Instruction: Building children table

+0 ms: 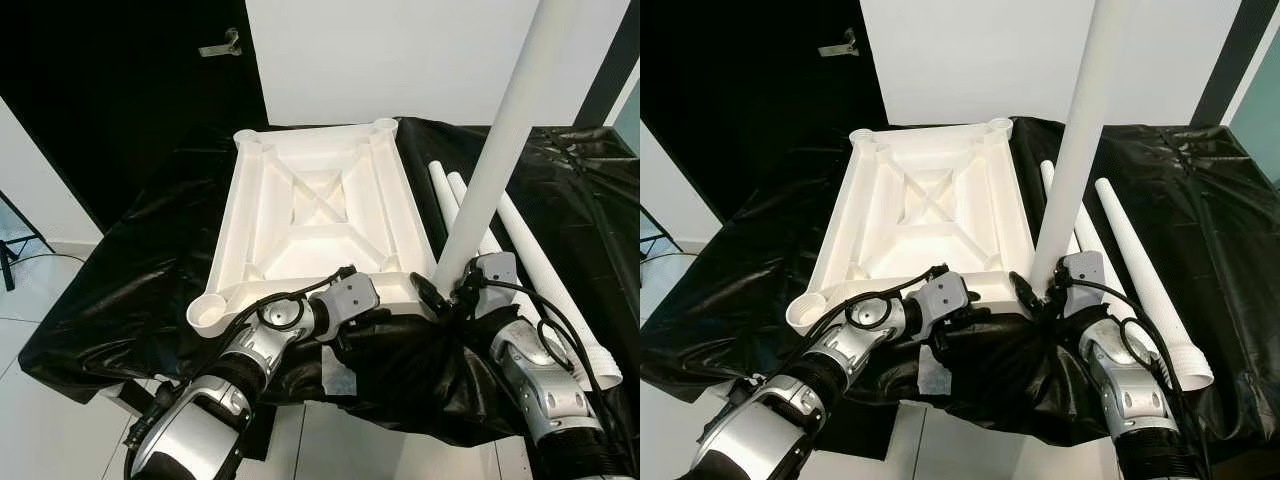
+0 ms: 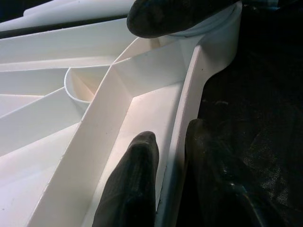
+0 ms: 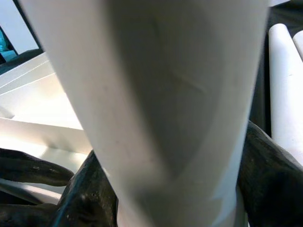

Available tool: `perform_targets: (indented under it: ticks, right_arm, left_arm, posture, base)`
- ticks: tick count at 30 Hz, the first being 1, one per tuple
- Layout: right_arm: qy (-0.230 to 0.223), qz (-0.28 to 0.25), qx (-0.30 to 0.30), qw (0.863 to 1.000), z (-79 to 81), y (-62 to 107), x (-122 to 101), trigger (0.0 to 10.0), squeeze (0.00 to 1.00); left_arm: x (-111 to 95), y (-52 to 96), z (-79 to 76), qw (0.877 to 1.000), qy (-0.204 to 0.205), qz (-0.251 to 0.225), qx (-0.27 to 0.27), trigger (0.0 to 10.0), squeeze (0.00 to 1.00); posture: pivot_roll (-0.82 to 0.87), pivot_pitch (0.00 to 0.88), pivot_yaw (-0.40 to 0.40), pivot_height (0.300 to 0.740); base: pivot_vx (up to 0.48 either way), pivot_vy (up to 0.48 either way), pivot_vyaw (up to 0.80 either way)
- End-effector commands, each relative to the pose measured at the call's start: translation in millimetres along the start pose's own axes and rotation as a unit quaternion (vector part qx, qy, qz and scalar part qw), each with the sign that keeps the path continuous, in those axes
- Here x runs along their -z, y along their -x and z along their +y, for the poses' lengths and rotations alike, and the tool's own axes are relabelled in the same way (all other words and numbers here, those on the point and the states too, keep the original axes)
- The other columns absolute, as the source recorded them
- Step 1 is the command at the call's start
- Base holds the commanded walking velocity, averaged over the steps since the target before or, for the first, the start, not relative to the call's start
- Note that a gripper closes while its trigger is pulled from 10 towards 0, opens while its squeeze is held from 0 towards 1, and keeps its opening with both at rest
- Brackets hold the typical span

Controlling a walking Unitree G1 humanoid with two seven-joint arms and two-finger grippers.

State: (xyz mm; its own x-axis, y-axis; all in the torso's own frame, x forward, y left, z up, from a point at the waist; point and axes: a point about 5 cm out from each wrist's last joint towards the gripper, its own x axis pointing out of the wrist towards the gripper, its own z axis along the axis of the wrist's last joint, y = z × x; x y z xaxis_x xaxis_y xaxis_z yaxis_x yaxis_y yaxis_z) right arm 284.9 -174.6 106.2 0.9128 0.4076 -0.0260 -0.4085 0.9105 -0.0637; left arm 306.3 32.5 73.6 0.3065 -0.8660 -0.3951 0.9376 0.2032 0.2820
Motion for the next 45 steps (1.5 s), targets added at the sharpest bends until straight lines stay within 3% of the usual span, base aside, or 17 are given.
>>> perform_targets:
  ticks: [1, 6, 8, 9, 11, 16, 23, 24, 25, 26, 28, 30, 37, 38, 40, 41, 45]
  right_arm:
    - [-0.043, 0.013, -0.059, 0.997, 28.2, -1.9, 12, 0.0, 0.00]
    - [-0.042, -0.012, -0.016, 0.999, 32.3, 1.6, 12, 0.0, 0.00]
    - [0.016, -0.046, 0.152, 0.987, 21.1, 6.5, 8, 0.0, 0.00]
    - [0.031, -0.048, 0.199, 0.978, 20.5, 9.4, 9, 0.0, 0.00]
    - [0.031, -0.048, 0.199, 0.978, 20.5, 9.4, 9, 0.0, 0.00]
    - [0.039, -0.028, 0.269, 0.962, 24.7, 15.5, 18, 0.0, 0.00]
    - [0.042, -0.036, 0.287, 0.956, 24.4, 14.7, 17, 0.0, 0.00]
    - [0.051, -0.035, 0.281, 0.958, 26.3, 12.9, 17, 0.7, 0.00]
    - [0.058, -0.034, 0.275, 0.959, 27.7, 11.6, 18, 0.7, 0.00]
    - [0.070, -0.029, 0.268, 0.960, 29.6, 10.2, 19, 10.0, 0.00]
    - [0.077, -0.025, 0.264, 0.961, 30.7, 9.5, 19, 10.0, 0.00]
    - [0.075, -0.030, 0.237, 0.968, 30.9, 11.0, 19, 10.0, 1.00]
    - [0.070, -0.040, 0.183, 0.980, 18.7, 11.4, 14, 10.0, 0.98]
    - [0.088, -0.044, 0.160, 0.982, 14.6, 9.9, 11, 10.0, 0.18]
    - [0.101, -0.046, 0.144, 0.983, 11.8, 8.9, 8, 10.0, 0.18]
    - [0.108, -0.048, 0.130, 0.985, 6.9, 7.4, 5, 10.0, 0.00]
    - [0.098, -0.050, 0.078, 0.991, -3.1, 2.0, -5, 10.0, 0.00]
  left_arm:
    - [40, 1.3, -37.0, 0.990, 0.049, 0.086, 0.098, 10.0, 0.00]
    - [41, 1.5, -37.6, 0.990, 0.050, 0.086, 0.098, 10.0, 0.00]
    - [40, 0.6, -37.8, 0.990, 0.050, 0.086, 0.098, 10.0, 0.00]
    - [40, 0.0, -37.5, 0.990, 0.050, 0.085, 0.097, 10.0, 0.00]
    - [40, 0.0, -37.5, 0.990, 0.050, 0.085, 0.097, 10.0, 0.00]
    - [39, -0.4, -36.9, 0.990, 0.046, 0.085, 0.099, 10.0, 0.00]
    - [38, -1.1, -37.1, 0.990, 0.045, 0.085, 0.101, 10.0, 0.00]
    - [38, -1.4, -37.0, 0.990, 0.045, 0.085, 0.101, 10.0, 0.00]
    - [37, -1.7, -36.9, 0.990, 0.044, 0.084, 0.101, 10.0, 0.00]
    - [37, -1.8, -36.8, 0.990, 0.044, 0.084, 0.101, 10.0, 0.00]
    - [37, -1.9, -36.8, 0.990, 0.044, 0.084, 0.100, 10.0, 0.00]
    - [38, -1.2, -37.1, 0.990, 0.045, 0.085, 0.101, 10.0, 0.00]
    - [39, 0.2, -36.9, 0.990, 0.045, 0.087, 0.102, 10.0, 0.00]
    - [39, 0.1, -36.8, 0.990, 0.045, 0.087, 0.102, 10.0, 0.00]
    - [39, 0.0, -36.7, 0.990, 0.045, 0.087, 0.102, 10.0, 0.00]
    - [39, 0.0, -36.5, 0.990, 0.045, 0.087, 0.102, 10.0, 0.00]
    - [39, 0.0, -36.5, 0.990, 0.046, 0.086, 0.102, 10.0, 0.00]
  posture:
    - [-0.05, 0.000, 0.036, 0.740]
    - [-0.05, 0.000, 0.034, 0.740]
    - [-0.05, 0.000, 0.034, 0.740]
    - [-0.05, 0.000, 0.034, 0.740]
    - [-0.05, 0.000, 0.034, 0.740]
    - [-0.05, 0.000, 0.040, 0.740]
    - [-0.06, 0.000, 0.043, 0.740]
    - [-0.06, 0.000, 0.043, 0.740]
    - [-0.06, 0.000, 0.043, 0.740]
    - [-0.06, 0.000, 0.043, 0.740]
    - [-0.06, 0.000, 0.043, 0.740]
    - [-0.06, 0.000, 0.043, 0.740]
    - [-0.06, 0.000, 0.044, 0.740]
    - [-0.06, 0.000, 0.043, 0.740]
    - [-0.06, 0.000, 0.043, 0.740]
    - [-0.06, 0.000, 0.043, 0.740]
    - [-0.06, 0.000, 0.043, 0.740]
  base:
    - [0.000, 0.000, 0.00]
    - [0.000, 0.000, 0.00]
    - [0.000, 0.000, 0.00]
    - [0.000, 0.000, 0.00]
    - [0.000, 0.000, 0.00]
    - [0.000, 0.000, 0.00]
    - [0.000, 0.000, 0.00]
    - [0.000, 0.000, 0.00]
    - [0.000, 0.000, 0.00]
    - [0.000, 0.000, 0.00]
    - [0.000, 0.000, 0.00]
    - [0.000, 0.000, 0.00]
    - [0.000, 0.000, 0.00]
    - [0.000, 0.000, 0.00]
    - [0.000, 0.000, 0.00]
    - [0.000, 0.000, 0.00]
    - [0.000, 0.000, 0.00]
